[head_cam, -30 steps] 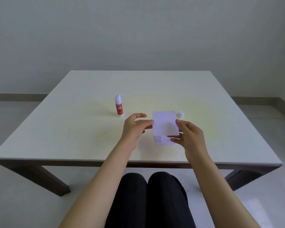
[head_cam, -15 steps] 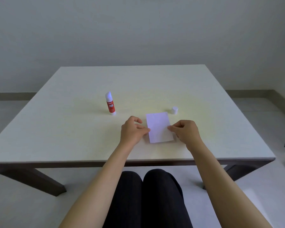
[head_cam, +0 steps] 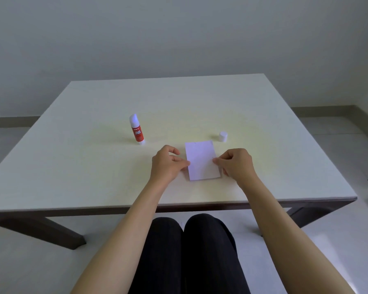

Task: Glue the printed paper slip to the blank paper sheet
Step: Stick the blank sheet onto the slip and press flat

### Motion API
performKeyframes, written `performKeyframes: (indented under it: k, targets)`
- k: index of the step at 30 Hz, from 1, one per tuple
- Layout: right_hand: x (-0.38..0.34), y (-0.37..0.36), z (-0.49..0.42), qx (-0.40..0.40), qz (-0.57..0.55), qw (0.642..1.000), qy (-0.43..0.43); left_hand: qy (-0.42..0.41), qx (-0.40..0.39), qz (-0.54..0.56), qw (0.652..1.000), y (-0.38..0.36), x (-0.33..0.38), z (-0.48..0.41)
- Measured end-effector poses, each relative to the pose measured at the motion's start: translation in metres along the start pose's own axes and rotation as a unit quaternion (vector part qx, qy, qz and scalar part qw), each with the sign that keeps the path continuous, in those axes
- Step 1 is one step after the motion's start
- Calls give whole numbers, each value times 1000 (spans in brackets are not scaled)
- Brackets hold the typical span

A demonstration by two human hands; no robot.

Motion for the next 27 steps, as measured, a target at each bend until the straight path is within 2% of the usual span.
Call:
performKeyframes:
  k: [17, 27]
  targets:
    - [-3, -2, -3, 3, 62, 998, 16, -12, 2, -9, 1000, -2, 2, 0]
    - [-5, -4, -1, 24, 122, 992, 34, -58, 25, -55, 996, -5, 5, 1]
Point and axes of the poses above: each hand's wrist, its own z-axis away from the middle knuckle, its own y-axis out of the back of the hand, x = y × z, the point moved 10 cm from there along -z, towards the middle knuckle, and after that the axes turned 6 degrees about x, right-handed, at the moved point
